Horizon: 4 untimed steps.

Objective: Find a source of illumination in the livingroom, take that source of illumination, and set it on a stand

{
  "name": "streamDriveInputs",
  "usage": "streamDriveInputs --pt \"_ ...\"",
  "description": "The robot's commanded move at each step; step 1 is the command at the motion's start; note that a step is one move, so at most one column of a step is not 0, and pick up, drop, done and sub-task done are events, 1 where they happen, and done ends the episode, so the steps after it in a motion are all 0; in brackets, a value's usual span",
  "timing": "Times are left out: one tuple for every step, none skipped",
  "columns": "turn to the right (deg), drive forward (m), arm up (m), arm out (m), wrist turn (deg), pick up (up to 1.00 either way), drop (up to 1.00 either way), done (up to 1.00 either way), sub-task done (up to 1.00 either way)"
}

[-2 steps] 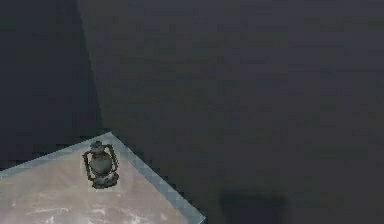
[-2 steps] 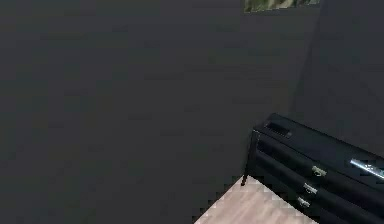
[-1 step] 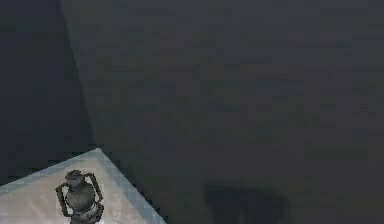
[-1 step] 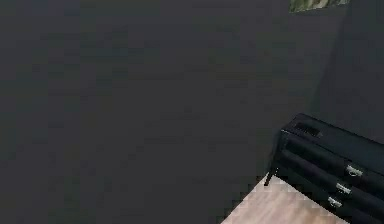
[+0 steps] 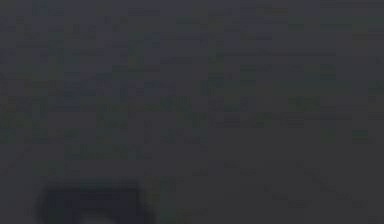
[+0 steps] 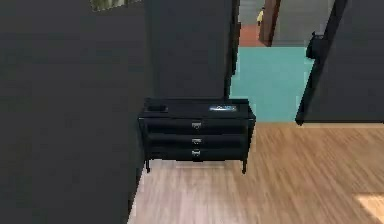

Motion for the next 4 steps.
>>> streamDriveInputs --pt "45.0 0.0 0.0 0.0 0.0 0.0 0.0 0.0 0.0" --pt "9.0 0.0 0.0 0.0 0.0 0.0 0.0 0.0 0.0" --pt "0.0 0.1 0.0 0.0 0.0 0.0 0.0 0.0 0.0" --pt "45.0 0.0 0.0 0.0 0.0 0.0 0.0 0.0 0.0"
